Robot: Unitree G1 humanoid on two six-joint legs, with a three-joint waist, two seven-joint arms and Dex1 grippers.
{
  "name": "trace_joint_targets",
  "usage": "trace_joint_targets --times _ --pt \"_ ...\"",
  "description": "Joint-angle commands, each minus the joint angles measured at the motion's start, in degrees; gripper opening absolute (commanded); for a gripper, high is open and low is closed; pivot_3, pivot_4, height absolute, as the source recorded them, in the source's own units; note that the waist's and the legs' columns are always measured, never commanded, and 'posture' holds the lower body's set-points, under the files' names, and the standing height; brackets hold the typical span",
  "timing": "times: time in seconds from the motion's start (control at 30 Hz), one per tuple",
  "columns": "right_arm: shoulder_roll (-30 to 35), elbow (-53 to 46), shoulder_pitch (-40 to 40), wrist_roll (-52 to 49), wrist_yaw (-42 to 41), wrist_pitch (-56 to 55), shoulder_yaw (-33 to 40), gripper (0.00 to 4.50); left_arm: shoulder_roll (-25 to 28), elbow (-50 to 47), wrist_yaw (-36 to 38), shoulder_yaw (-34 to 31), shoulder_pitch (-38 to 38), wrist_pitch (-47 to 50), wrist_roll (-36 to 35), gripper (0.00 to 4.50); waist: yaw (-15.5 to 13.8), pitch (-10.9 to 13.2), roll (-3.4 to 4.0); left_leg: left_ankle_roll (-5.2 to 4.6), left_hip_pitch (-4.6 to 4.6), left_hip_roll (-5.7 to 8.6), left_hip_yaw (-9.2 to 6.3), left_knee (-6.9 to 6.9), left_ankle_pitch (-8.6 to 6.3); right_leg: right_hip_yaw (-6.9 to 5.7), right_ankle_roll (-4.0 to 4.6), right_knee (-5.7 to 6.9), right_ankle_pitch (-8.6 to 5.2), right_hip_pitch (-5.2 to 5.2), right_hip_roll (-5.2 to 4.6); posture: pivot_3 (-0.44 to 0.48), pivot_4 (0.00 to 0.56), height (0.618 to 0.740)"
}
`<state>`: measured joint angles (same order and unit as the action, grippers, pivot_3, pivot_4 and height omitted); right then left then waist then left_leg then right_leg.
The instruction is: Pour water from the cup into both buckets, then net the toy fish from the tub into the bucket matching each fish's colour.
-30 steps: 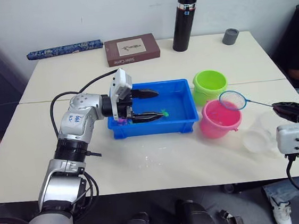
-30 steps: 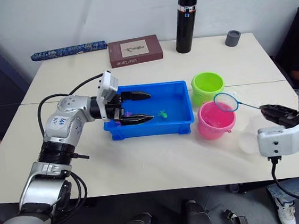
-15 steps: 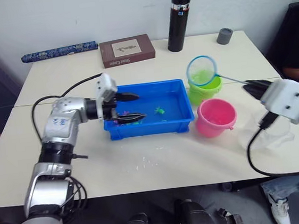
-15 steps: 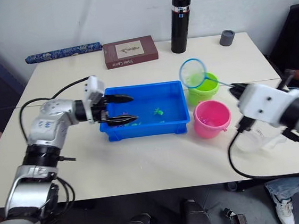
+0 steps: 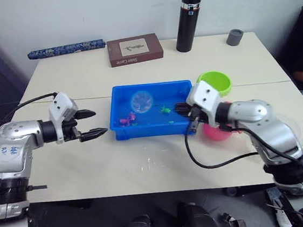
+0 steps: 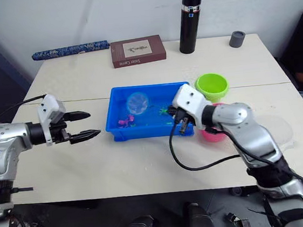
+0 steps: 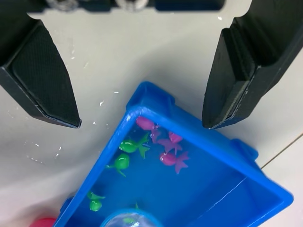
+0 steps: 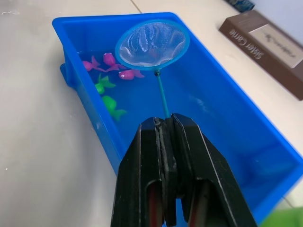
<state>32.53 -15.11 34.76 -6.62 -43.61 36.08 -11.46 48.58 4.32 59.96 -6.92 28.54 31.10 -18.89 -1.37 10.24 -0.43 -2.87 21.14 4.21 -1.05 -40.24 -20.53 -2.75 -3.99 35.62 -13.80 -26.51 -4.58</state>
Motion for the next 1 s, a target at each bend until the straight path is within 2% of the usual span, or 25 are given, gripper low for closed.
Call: trace_joint_targets --times 0.03,0.23,0.5,0.8,1.0 --pt "0.0 5.1 3.1 3.6 0.8 -3.2 -2.2 0.0 1.6 -5.6 -1.4 -3.2 -1.1 2.4 -2.3 4.4 0.1 0.0 0.0 0.0 0.0 0.0 0.01 0.0 0.0 0.0 0.0 0.0 0.0 0.0 0.0 0.0 0.15 0.74" --pt "-1.7 14.2 6.8 7.0 0.0 -6.9 -6.1 0.0 2.1 -9.6 -3.4 -4.9 -3.9 5.0 -3.6 4.4 0.8 0.0 0.0 0.01 -0.02 -0.03 0.03 0.07 0.0 0.0 0.01 0.01 0.0 -0.05 0.03 0.0 0.15 0.74" --pt "-5.2 21.0 10.1 10.2 -0.9 -9.2 -9.8 0.0 2.3 -11.0 -4.8 -5.1 -4.4 5.6 -4.4 4.4 1.6 0.0 0.0 0.02 -0.02 -0.03 0.03 0.11 0.0 -0.01 0.01 0.0 -0.01 -0.07 0.04 0.0 0.15 0.74" --pt "-9.9 19.1 9.9 7.8 -1.9 -5.7 -8.3 0.0 1.7 -10.8 -5.7 -4.5 -3.6 5.1 -4.8 4.4 1.6 0.0 0.01 0.02 -0.02 -0.03 0.02 0.11 0.0 -0.02 0.01 0.0 -0.01 -0.07 0.04 0.0 0.15 0.74" --pt "-9.3 16.6 9.4 5.8 -1.5 -2.1 -5.0 0.0 0.8 -9.5 -5.7 -3.2 -2.3 4.1 -4.5 4.4 1.5 0.0 0.01 0.02 -0.02 -0.02 0.02 0.11 0.0 -0.01 0.01 0.0 -0.01 -0.07 0.03 0.0 0.15 0.74"
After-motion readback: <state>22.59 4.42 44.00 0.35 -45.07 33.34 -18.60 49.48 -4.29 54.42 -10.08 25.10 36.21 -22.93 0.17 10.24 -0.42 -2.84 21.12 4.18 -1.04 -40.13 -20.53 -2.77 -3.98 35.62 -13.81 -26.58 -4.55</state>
